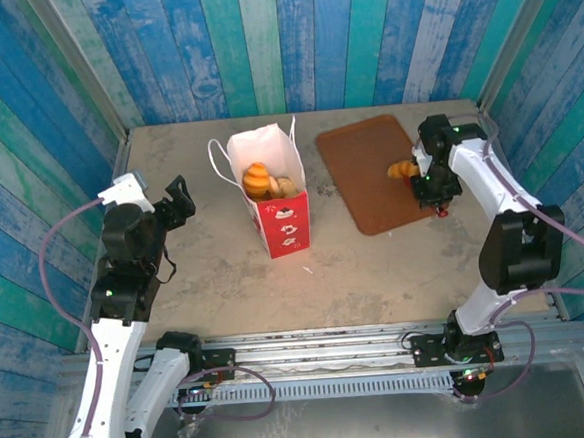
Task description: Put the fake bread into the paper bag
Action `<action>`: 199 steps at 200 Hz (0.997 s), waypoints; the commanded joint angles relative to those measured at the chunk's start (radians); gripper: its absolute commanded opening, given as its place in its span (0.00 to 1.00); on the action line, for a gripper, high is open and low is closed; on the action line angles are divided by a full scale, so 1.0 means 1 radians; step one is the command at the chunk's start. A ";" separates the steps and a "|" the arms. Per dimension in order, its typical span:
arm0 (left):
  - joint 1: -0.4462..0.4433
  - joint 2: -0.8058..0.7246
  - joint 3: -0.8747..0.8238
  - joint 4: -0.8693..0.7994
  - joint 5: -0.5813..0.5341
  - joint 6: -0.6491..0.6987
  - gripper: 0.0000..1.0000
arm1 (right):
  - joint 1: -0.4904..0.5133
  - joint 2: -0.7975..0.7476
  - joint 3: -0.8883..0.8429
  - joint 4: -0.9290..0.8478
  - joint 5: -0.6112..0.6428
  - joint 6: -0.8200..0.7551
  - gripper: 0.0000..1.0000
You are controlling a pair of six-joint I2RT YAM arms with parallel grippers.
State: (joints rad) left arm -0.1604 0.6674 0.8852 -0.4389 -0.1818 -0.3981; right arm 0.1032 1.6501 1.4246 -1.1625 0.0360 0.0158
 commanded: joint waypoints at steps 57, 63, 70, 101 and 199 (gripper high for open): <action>0.004 0.019 0.055 0.017 0.094 -0.053 0.94 | 0.046 -0.284 0.058 0.008 -0.121 0.076 0.18; 0.005 0.026 0.062 0.019 0.110 -0.055 0.94 | 0.055 -0.305 0.067 0.013 -0.133 0.083 0.18; 0.005 0.034 0.071 0.020 0.129 -0.057 0.94 | 0.064 -0.326 0.081 0.019 -0.142 0.091 0.18; 0.005 0.067 0.112 0.032 0.223 -0.079 0.95 | 0.121 -0.414 0.123 0.071 -0.162 0.140 0.18; 0.004 0.211 0.199 0.089 0.445 -0.163 0.95 | 0.424 -0.556 0.125 0.387 -0.200 0.284 0.18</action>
State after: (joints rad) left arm -0.1604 0.8513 1.0695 -0.3851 0.1944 -0.5400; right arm 0.4732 1.1046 1.5322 -0.9028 -0.1547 0.2642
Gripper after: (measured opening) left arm 0.962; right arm 0.255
